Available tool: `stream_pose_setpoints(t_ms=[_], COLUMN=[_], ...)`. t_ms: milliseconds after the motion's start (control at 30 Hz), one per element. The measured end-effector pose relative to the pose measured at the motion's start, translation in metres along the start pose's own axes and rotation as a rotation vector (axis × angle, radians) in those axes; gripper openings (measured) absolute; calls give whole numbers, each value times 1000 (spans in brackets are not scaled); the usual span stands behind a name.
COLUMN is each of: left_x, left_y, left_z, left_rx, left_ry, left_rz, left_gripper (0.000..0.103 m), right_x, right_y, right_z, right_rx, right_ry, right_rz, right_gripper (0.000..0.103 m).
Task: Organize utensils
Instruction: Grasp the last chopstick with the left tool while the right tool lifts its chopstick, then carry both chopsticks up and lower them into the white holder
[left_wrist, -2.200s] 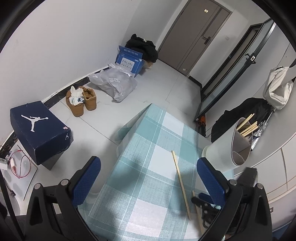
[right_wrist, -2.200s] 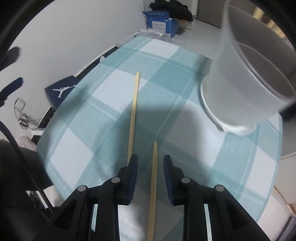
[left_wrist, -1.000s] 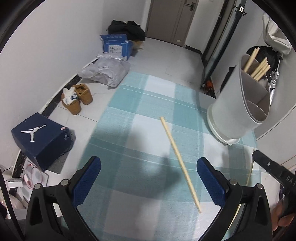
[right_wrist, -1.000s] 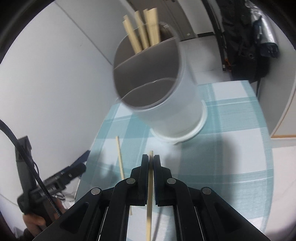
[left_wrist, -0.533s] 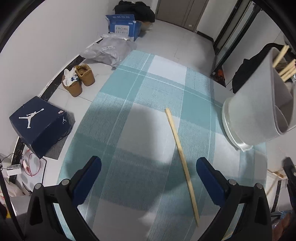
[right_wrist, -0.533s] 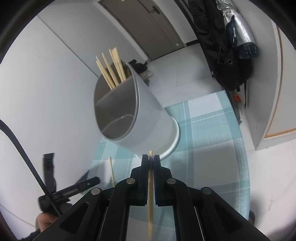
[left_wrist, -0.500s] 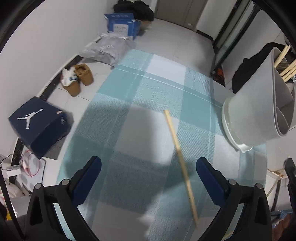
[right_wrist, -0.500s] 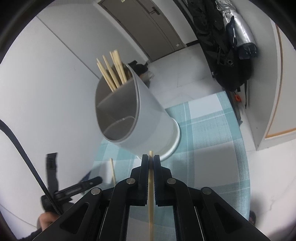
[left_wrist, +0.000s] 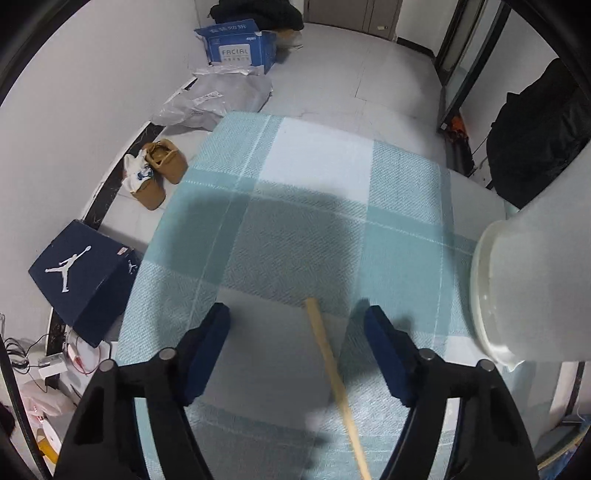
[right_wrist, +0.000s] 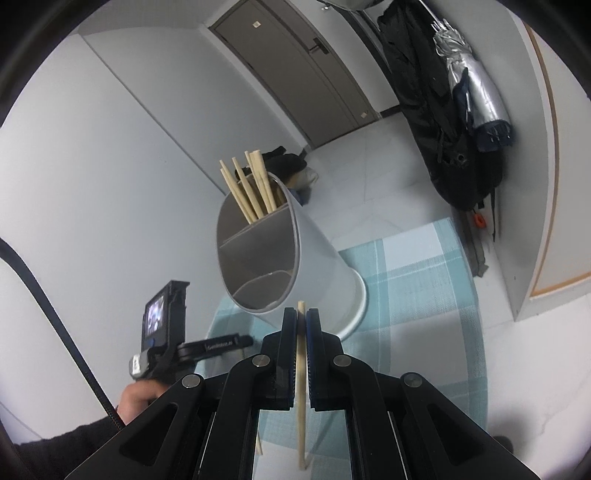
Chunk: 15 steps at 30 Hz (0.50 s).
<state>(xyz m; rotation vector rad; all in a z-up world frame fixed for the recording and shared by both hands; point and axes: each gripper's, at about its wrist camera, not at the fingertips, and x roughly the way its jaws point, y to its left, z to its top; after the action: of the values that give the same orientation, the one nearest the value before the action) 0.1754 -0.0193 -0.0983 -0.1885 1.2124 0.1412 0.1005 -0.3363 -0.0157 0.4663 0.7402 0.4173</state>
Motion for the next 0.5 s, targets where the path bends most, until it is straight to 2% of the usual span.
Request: stream_pose_setpoints(t_ms=[33, 100, 200, 267, 333, 400, 500], left_x=[-1, -1, -1, 1, 2, 2, 2], left_y=[-2, -6, -11, -17, -24, -28, -31], left_z=[0, 2, 1, 5, 7, 9, 8], left_rx=[4, 14, 12, 36, 53, 62, 71], left_ry=[0, 10, 38, 42, 46, 46, 22], left_rz=[0, 18, 21, 30, 29, 33, 42], left_gripper=[54, 45, 40, 29, 12, 4, 3], right_x=[-1, -5, -12, -17, -18, -17, -17], right_y=[0, 1, 5, 6, 6, 8, 9], right_z=[0, 0, 2, 3, 4, 3, 1], right_rx=[1, -1, -16, -16, -15, -20, -27], right_ry=[1, -13, -41, -60, -61, -56, -51], right_rz=[1, 0, 7, 17, 20, 23, 25], right_gripper=[4, 4, 4, 4, 4, 4, 4])
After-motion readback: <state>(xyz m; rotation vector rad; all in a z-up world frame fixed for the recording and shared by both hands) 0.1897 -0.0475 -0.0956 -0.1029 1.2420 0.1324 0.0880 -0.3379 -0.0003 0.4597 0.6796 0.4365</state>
